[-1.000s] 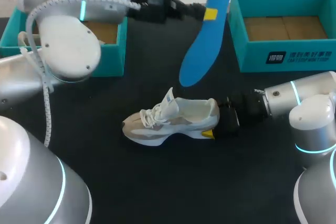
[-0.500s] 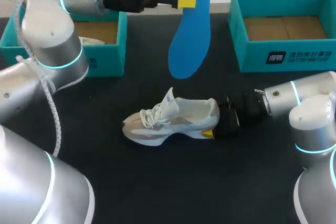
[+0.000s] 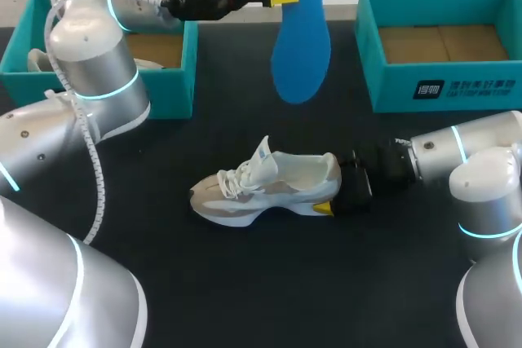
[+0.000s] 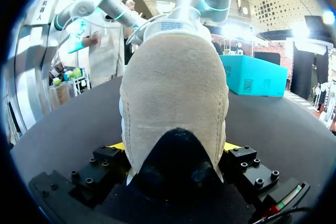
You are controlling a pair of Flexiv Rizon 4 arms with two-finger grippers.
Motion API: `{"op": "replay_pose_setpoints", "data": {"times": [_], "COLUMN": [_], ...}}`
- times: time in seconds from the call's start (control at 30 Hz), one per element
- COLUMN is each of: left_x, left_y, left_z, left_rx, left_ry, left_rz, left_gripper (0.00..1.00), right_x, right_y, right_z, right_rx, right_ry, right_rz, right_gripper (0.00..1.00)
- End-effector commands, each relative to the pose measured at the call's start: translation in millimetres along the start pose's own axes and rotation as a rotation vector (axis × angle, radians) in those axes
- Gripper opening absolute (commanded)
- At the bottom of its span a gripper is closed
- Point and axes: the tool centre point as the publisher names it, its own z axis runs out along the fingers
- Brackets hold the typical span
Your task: Take the shoe out of the shoebox, open the shoe tongue, remove and reinsert the insole, then place the shoe into the shoebox
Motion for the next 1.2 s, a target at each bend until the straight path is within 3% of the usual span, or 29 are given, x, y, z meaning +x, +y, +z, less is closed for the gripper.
{"op": "replay_pose_setpoints", "data": {"times": [0.03,0.53,0.87,1.2], "left_x": [12.4,12.4,64.1,105.6], "left_y": [0.7,0.7,-18.5,-26.3], "left_z": [0.3,0.3,8.7,17.9], "left_rx": [0.005,0.005,0.129,0.151], "left_ry": [-0.091,-0.091,-0.051,-0.064], "left_rz": [-0.001,-0.001,-0.379,-0.629], "left_gripper": [0.00,0.00,0.00,0.00], "right_x": [-1.0,-1.0,-1.0,-1.0], "right_y": [-2.7,-2.7,-2.7,-2.7], "right_z": [4.9,4.9,4.9,4.9], "right_rx": [0.003,0.003,0.003,0.003], "right_ry": [-0.002,-0.002,-0.002,-0.002], "right_rz": [0.000,0.000,0.000,0.000], "right_gripper": [0.00,0.00,0.00,0.00]}}
